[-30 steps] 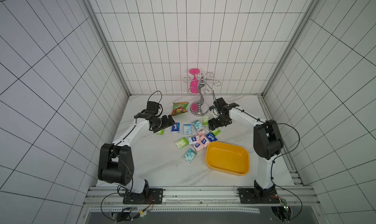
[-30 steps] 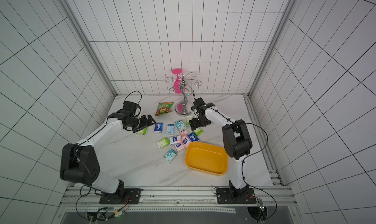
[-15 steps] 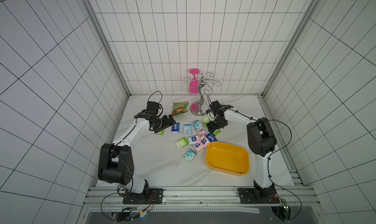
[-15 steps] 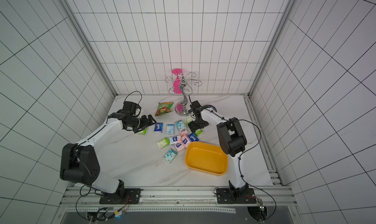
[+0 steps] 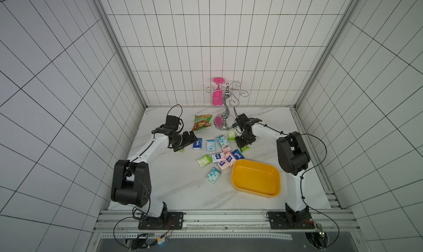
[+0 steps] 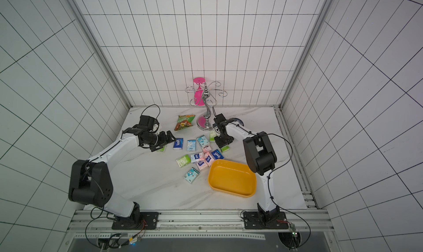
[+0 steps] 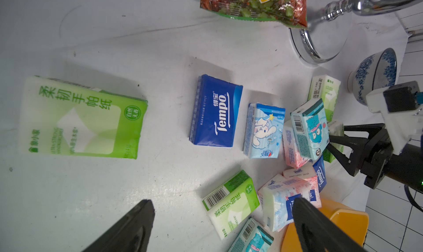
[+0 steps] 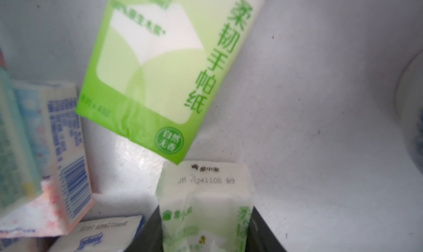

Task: Put the pocket tissues into the storage box
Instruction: Pick up the pocket tissues from the center of the board.

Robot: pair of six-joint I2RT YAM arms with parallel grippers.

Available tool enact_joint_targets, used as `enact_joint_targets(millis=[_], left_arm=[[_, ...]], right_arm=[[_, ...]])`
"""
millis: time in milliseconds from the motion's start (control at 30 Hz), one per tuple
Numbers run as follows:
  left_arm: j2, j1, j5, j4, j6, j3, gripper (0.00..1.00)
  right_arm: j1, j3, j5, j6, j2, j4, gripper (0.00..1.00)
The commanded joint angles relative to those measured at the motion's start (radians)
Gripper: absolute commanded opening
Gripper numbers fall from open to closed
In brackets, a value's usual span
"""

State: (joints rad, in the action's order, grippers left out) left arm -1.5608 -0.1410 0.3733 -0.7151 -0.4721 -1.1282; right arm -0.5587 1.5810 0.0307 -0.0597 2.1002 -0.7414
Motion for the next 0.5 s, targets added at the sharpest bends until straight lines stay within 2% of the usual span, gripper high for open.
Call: enact_joint_targets(millis=[0,133,233,467], left_arm=[[-0.006,0.001,0.024,0.025,-0.012,0.002,0.97],[-0.024,-0.007,0.073,0.027,-0.019,-0.014,0.97],[-0.027,-0.028,0.065,0.028,-0.017,-0.019,0.97],[-0.042,-0.084,0.043,0.028,-0.003,-0.035,0.97]], right_arm=[[-0.009,-0.003,-0.006,0.061,-0.055,0.002,0.46],[-0.007,-0.004,-0.06,0.15,-0.146,-0.053,0.44],[-0.008,-0.018,-0.085,0.207,-0.226,-0.131,0.45],[-0.008,-0.151,-0.071,0.373,-0.461,-0.315,0.45]])
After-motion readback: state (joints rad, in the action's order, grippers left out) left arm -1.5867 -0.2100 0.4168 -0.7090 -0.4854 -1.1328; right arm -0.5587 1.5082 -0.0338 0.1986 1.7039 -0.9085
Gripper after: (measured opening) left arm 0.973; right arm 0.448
